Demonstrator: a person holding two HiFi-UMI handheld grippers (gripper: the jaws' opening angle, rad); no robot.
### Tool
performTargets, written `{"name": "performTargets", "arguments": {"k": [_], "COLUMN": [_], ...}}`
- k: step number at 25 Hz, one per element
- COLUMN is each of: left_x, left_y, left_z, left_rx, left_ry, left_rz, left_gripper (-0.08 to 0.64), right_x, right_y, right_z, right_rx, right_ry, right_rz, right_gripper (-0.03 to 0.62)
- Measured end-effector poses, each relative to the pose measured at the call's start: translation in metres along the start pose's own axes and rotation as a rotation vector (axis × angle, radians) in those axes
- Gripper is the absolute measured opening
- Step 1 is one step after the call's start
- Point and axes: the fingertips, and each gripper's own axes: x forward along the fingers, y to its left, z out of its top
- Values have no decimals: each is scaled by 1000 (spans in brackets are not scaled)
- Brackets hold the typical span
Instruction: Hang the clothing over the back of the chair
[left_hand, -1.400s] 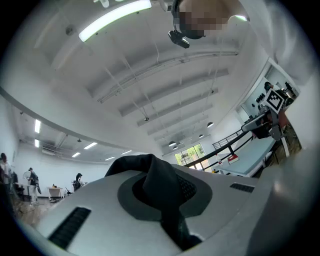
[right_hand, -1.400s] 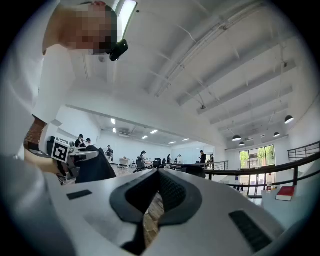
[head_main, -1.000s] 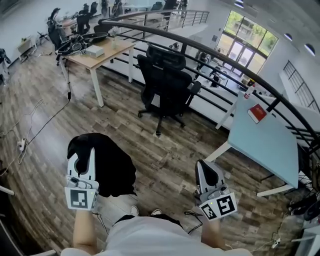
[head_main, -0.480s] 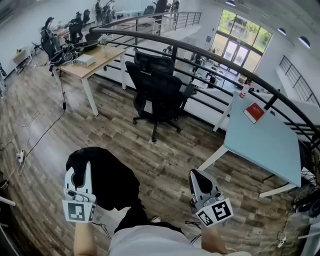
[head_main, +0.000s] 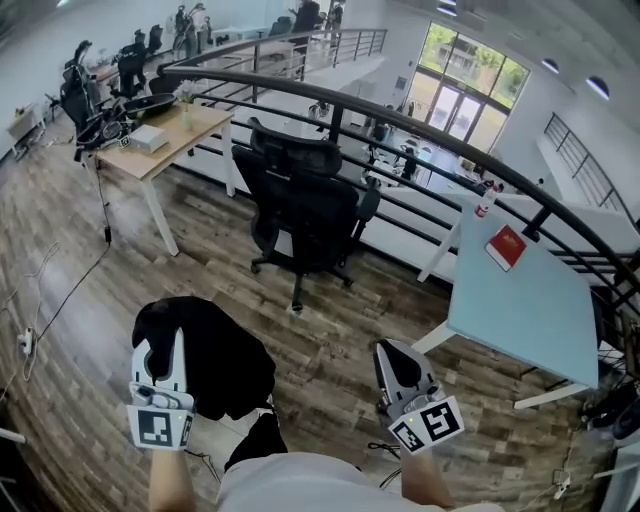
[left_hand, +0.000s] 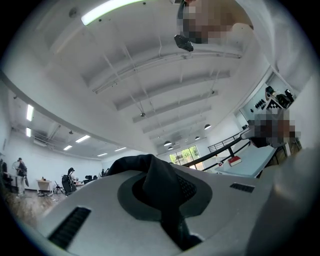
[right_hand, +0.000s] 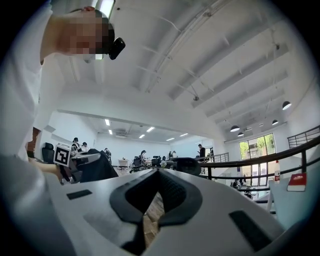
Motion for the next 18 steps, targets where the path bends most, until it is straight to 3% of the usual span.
{"name": "performTargets", "arguments": {"k": [10, 18], "left_x": [140, 218], "left_y": [86, 103], "left_z": [-31, -40], "left_rx": [-28, -2], "left_ry": [-12, -40], "left_rz": [-76, -159], "left_gripper": [38, 37], "right_x": [183, 235], "right_y": [-30, -61], "right_z": [14, 6], "right_rx": [-14, -3], "right_ry": [17, 45], "right_rz": [-19, -79], "right_gripper": [15, 15]}}
